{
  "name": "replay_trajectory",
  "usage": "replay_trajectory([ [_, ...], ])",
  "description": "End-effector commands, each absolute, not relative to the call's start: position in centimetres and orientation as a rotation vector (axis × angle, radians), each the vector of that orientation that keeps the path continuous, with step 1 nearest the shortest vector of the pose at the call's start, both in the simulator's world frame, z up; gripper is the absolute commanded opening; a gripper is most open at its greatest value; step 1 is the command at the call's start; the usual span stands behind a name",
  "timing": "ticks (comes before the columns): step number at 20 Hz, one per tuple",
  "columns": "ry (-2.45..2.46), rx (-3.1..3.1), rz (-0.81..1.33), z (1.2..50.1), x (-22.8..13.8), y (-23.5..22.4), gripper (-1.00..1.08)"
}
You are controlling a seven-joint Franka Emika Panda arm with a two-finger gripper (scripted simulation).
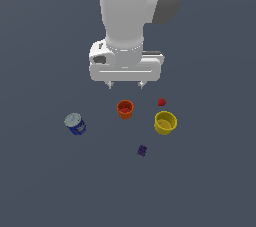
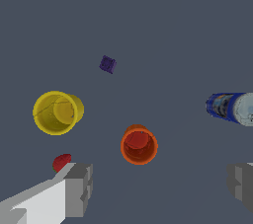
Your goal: Pick up a designated object from a clutter of objects.
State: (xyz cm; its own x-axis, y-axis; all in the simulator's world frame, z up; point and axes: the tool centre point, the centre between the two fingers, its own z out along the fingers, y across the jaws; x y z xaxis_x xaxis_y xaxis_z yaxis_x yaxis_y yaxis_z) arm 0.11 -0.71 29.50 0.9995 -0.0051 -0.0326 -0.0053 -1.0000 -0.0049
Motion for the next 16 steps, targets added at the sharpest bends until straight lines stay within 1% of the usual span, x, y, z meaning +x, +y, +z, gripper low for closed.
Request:
replay_trajectory([
  [1, 0.008, -3.136, 0.051, 29.5, 0.1, -0.7, 0.28],
  [9, 0.042, -3.123, 0.011, 30.4, 0.8, -0.5, 0.28],
  [16, -0.044, -3.152, 0.055, 28.8, 0.6, -0.7, 0.28],
])
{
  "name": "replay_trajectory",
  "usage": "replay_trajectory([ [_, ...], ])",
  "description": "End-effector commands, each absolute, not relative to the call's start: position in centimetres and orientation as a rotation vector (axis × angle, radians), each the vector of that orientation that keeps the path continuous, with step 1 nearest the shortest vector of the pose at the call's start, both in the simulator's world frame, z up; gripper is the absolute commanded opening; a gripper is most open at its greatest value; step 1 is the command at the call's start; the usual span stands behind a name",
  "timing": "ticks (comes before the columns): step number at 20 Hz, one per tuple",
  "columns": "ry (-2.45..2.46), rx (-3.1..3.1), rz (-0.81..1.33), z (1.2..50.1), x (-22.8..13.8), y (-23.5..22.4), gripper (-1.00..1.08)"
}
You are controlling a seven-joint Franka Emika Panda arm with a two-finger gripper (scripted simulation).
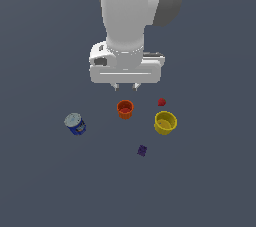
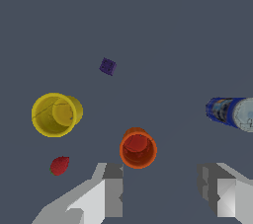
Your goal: Pick up a designated object from a clutter of objects.
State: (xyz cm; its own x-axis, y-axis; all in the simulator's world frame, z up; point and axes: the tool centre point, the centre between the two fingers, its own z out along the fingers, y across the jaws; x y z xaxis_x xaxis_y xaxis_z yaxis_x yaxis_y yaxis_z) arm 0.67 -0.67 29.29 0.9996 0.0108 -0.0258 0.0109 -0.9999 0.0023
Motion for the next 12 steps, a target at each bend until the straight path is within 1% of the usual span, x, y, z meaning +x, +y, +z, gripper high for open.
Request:
replay_trajectory([
  [1, 0.067, 3.121, -0.067, 28.3, 0.6, -0.8, 0.28],
  [6, 0.234, 3.055, -0.152, 25.3, 0.1, -1.2, 0.28],
  [12, 0.536, 2.919, -0.308, 20.0, -0.9, -2.0, 0.28],
])
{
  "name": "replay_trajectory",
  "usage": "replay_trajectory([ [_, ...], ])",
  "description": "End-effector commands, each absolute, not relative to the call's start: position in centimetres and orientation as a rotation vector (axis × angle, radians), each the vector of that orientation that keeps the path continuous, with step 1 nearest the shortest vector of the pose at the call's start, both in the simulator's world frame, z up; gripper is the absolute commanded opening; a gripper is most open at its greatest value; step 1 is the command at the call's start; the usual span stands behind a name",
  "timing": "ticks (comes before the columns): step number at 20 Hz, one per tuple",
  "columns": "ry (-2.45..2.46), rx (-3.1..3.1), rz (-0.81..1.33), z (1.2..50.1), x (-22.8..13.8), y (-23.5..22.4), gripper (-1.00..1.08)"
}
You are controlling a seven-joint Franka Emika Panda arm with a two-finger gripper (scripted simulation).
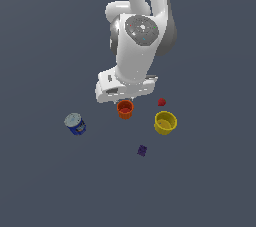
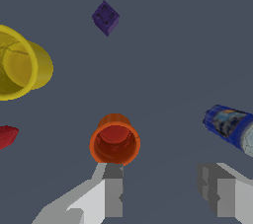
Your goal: Pick up a designated object from a clutter of objects.
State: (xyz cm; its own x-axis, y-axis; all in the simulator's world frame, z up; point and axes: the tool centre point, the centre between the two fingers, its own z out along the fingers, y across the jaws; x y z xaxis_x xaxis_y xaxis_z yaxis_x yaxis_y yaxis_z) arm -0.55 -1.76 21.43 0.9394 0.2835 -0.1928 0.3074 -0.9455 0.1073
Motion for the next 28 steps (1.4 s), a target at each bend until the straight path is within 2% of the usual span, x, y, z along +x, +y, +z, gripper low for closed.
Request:
replay_trajectory([
  [1, 0.596, 2.89, -0.34, 18.9, -1.1, -2.1, 0.28],
  [12, 1.05, 2.625, -0.58, 11.3, -3.4, -3.1, 0.28],
  [28, 1.143, 2.563, -0.63, 8.3, -4.5, -4.0, 0.28],
])
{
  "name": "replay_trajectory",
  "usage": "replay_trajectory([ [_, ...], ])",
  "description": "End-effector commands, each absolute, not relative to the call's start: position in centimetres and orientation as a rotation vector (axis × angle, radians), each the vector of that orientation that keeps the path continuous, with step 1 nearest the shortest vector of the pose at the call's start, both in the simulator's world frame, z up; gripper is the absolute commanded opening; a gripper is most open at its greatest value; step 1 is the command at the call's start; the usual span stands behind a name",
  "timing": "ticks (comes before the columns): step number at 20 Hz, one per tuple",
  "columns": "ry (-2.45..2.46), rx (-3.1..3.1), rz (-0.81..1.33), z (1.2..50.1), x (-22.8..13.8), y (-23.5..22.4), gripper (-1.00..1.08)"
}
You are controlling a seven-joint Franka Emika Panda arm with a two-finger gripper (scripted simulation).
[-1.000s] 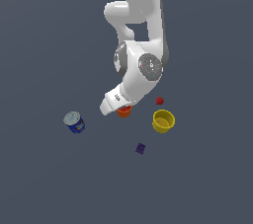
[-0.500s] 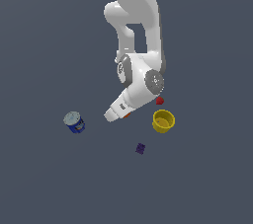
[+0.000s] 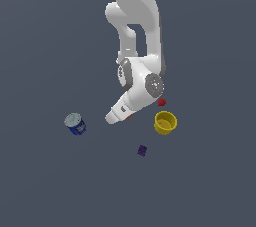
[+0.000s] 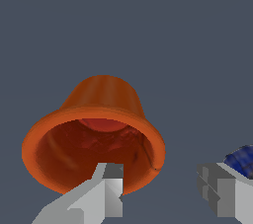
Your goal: Pick up a designated object from a clutter of objects.
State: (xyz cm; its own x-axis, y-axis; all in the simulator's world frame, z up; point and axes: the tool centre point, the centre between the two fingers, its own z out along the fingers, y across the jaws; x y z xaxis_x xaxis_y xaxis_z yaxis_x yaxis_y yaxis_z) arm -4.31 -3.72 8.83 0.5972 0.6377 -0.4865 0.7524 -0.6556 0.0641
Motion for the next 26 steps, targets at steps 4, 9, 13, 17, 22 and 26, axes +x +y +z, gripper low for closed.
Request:
replay_trajectory([
  [4, 1.147, 2.562, -0.631, 7.3, -4.9, -4.4, 0.28],
  [9, 1.147, 2.562, -0.631, 7.2, -5.0, -4.5, -1.0],
  [13, 1.147, 2.562, -0.631, 7.2, -5.0, -4.5, -1.0],
  [17, 1.148, 2.561, -0.628, 7.2, -4.9, -4.4, -1.0],
  [22, 1.138, 2.564, -0.603, 8.2, -4.0, -3.7, -1.0],
  [26, 1.115, 2.569, -0.551, 10.3, -2.3, -2.2, -1.0],
])
